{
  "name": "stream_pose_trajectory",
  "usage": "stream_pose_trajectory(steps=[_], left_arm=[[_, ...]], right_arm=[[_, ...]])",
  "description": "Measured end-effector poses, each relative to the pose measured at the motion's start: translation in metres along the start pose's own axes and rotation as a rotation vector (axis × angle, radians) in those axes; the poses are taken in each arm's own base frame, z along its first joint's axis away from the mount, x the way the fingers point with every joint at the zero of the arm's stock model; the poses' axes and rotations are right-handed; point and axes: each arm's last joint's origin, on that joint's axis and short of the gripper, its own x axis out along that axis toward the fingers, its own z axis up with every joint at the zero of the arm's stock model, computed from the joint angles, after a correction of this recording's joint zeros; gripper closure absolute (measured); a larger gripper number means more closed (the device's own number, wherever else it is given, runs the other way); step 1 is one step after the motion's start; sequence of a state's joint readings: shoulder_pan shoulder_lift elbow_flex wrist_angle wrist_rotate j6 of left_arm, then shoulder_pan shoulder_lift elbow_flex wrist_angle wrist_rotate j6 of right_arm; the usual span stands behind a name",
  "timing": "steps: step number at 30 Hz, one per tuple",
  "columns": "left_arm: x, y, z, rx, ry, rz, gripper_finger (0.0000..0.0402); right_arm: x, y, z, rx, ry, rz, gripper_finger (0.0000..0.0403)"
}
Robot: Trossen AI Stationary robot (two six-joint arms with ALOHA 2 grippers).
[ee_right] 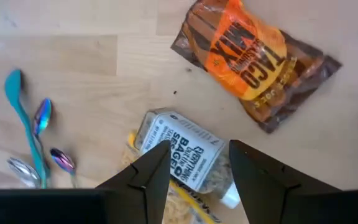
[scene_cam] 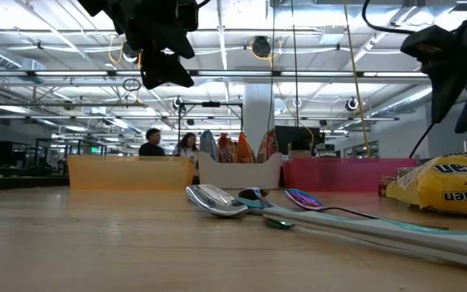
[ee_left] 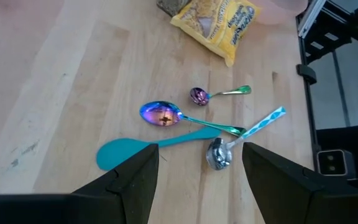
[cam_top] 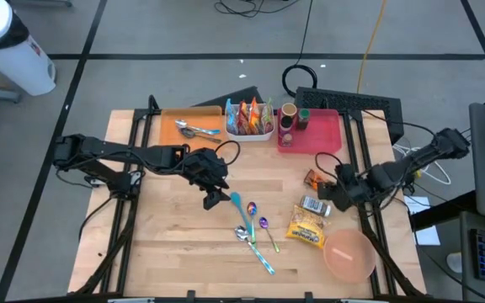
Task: Pick & Place Food Item
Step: Put the orange spice bag into the red bin
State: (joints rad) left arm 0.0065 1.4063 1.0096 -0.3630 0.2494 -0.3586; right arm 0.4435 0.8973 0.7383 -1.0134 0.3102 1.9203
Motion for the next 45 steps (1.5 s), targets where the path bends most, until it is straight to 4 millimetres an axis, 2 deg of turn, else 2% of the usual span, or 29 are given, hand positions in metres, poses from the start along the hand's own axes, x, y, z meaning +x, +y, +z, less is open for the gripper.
stream_pose_trajectory(steps=[6, 10, 12, 17, 20, 24, 28, 30, 37, 45], left_arm=[[0.0, 0.0, 0.0, 0.028, -0.007, 0.015, 0.016], [0.0, 0.0, 0.0, 0.033, -0.007, 0.014, 0.016], [0.0, 0.0, 0.0, 0.027, -0.007, 0.014, 0.016], [0.0, 0.0, 0.002, 0.002, -0.022, 0.008, 0.016], [0.0, -0.001, 0.004, -0.005, -0.047, -0.002, 0.016], [0.0, -0.003, 0.006, -0.006, -0.063, -0.028, 0.016], [0.0, -0.004, 0.007, -0.031, -0.063, -0.049, 0.016], [0.0, -0.005, 0.006, -0.031, -0.062, -0.05, 0.016], [0.0, -0.005, 0.006, -0.027, -0.058, -0.051, 0.016], [0.0, -0.006, 0.006, -0.037, -0.048, -0.074, 0.016]], right_arm=[[0.009, -0.001, -0.028, 0.045, -0.013, -0.04, 0.0248], [0.015, 0.001, -0.036, 0.039, -0.022, -0.064, 0.0248], [0.017, 0.005, -0.037, 0.065, -0.044, -0.005, 0.0248], [0.011, 0.029, -0.041, 0.139, -0.222, 0.359, 0.0248], [0.014, 0.027, -0.04, 0.143, -0.265, 0.345, 0.0248], [0.021, 0.026, -0.044, 0.158, -0.22, 0.289, 0.0248], [0.022, 0.044, -0.05, 0.247, -0.314, 0.493, 0.0248], [0.021, 0.048, -0.052, 0.225, -0.345, 0.529, 0.0248], [0.031, 0.029, -0.05, 0.156, -0.254, 0.271, 0.0258], [0.029, 0.014, -0.028, 0.09, -0.192, 0.008, 0.0297]])
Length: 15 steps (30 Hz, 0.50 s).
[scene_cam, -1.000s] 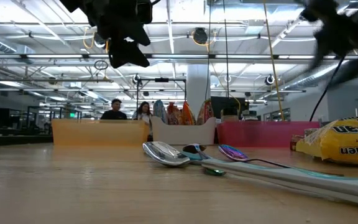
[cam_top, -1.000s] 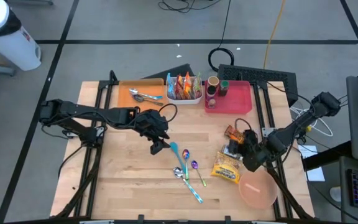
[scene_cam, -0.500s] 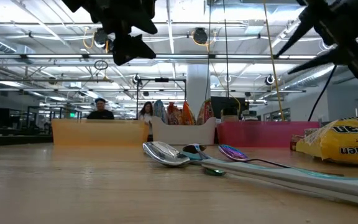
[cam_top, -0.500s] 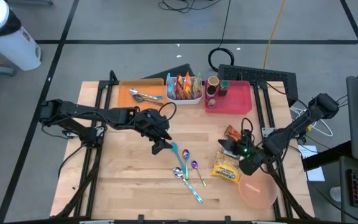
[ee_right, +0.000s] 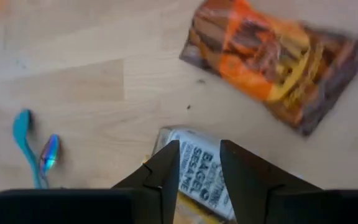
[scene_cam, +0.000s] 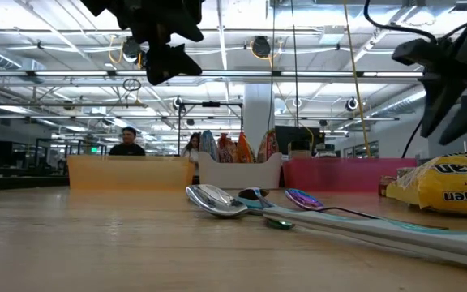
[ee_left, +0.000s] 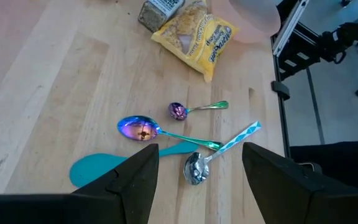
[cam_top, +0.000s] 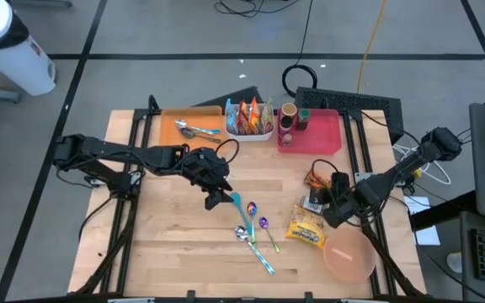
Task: Pick & Place Food Item
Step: Put the orange spice bag into the red bin
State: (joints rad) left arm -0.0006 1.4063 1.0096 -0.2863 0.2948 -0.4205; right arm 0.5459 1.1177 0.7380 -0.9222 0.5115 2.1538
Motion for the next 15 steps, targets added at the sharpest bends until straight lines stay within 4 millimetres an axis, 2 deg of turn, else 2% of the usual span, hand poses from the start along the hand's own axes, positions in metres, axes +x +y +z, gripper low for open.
stream_pose_trajectory(steps=[6, 11, 15], left_arm=[[0.0, 0.0, 0.0, 0.009, 0.0, -0.001, 0.016], [0.0, 0.0, 0.0, 0.025, -0.003, 0.005, 0.016], [0.0, 0.0, 0.0, 0.014, -0.002, 0.005, 0.016]], right_arm=[[0.002, 0.015, 0.022, -0.265, 0.055, 0.054, 0.0304], [0.009, 0.035, 0.046, -0.504, 0.079, 0.178, 0.0295], [0.017, 0.041, 0.065, -0.576, 0.189, 0.218, 0.0281]])
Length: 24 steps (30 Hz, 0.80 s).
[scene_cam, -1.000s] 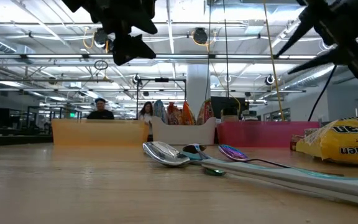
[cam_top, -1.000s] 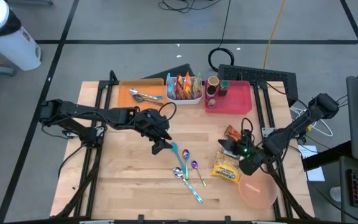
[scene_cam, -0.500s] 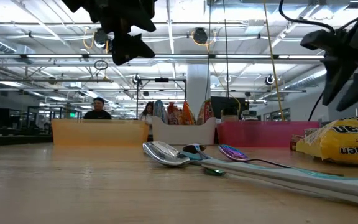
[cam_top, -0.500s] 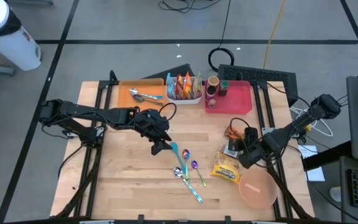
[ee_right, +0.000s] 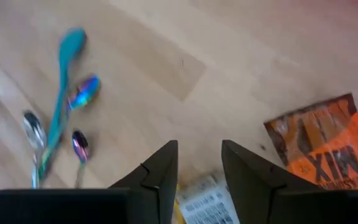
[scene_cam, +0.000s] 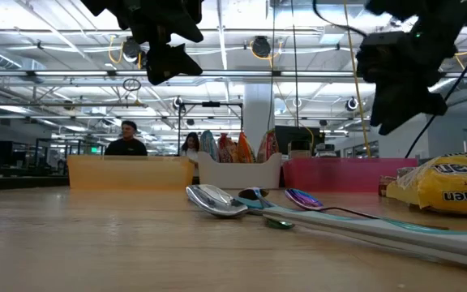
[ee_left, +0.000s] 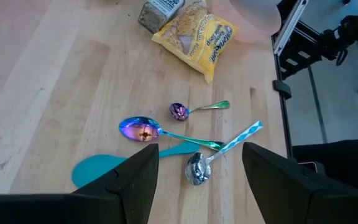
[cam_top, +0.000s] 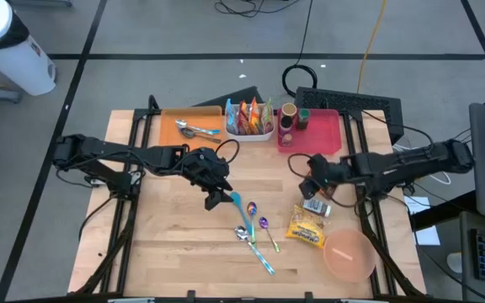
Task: Pick & Place Food Item
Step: Put the orange spice bag into the red bin
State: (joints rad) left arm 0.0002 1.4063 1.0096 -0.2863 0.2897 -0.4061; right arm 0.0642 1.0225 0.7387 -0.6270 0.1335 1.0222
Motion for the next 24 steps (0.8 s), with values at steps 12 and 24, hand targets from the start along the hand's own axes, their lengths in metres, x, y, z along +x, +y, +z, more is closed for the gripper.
stream_pose_trajectory(steps=[12, 24], left_arm=[[0.0, 0.001, 0.0, -0.019, -0.009, 0.019, 0.016], [-0.004, 0.012, 0.008, -0.109, -0.058, 0.054, 0.016]], right_arm=[[0.002, -0.032, 0.024, -0.212, 0.213, 0.051, 0.0147], [0.031, -0.045, 0.02, -0.642, 0.399, -0.128, 0.009]])
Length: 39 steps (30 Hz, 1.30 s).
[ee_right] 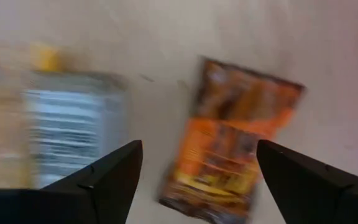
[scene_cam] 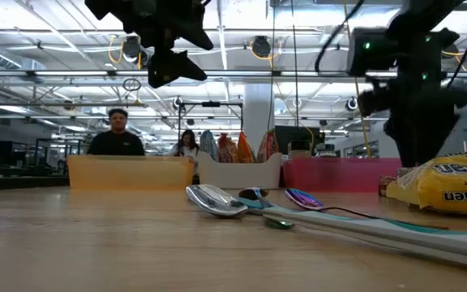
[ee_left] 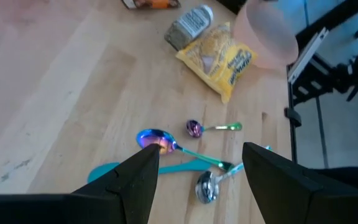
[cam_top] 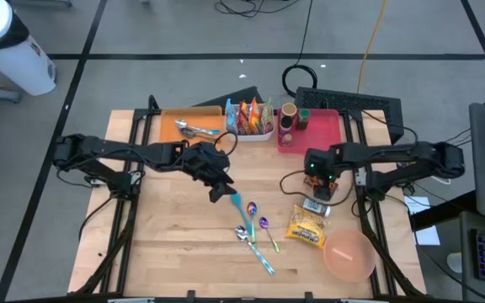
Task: Pick & Place Food Item
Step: Put the orange spice bag into the red bin
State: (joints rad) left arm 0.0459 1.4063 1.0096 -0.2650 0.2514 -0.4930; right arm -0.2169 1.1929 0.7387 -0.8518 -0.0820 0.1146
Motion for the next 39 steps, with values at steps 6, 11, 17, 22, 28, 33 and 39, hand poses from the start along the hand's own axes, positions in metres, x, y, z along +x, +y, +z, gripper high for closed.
stream_pose_trajectory(steps=[6, 11, 17, 22, 28, 33, 39], left_arm=[[-0.002, 0.004, 0.007, -0.043, -0.049, -0.007, 0.016], [-0.002, 0.005, 0.009, -0.061, -0.063, -0.011, 0.016], [-0.002, 0.005, 0.009, -0.061, -0.065, -0.011, 0.016], [-0.002, 0.005, 0.009, -0.061, -0.065, -0.011, 0.016], [-0.002, 0.005, 0.009, -0.064, -0.065, -0.012, 0.016], [-0.002, 0.004, 0.009, -0.064, -0.062, -0.018, 0.016], [-0.002, 0.004, 0.009, -0.064, -0.061, -0.019, 0.016]], right_arm=[[0.025, -0.008, 0.007, 0.089, 0.12, -0.125, 0.0087], [0.033, -0.005, 0.011, 0.104, 0.139, -0.024, 0.0087], [0.036, -0.003, 0.018, 0.128, 0.075, -0.016, 0.0089], [0.036, -0.003, 0.022, 0.125, 0.033, -0.01, 0.009], [0.045, -0.003, 0.016, 0.163, 0.019, 0.022, 0.0118], [0.048, -0.004, 0.011, 0.197, 0.023, 0.024, 0.0157], [0.042, -0.003, 0.01, 0.196, -0.009, 0.044, 0.0204]])
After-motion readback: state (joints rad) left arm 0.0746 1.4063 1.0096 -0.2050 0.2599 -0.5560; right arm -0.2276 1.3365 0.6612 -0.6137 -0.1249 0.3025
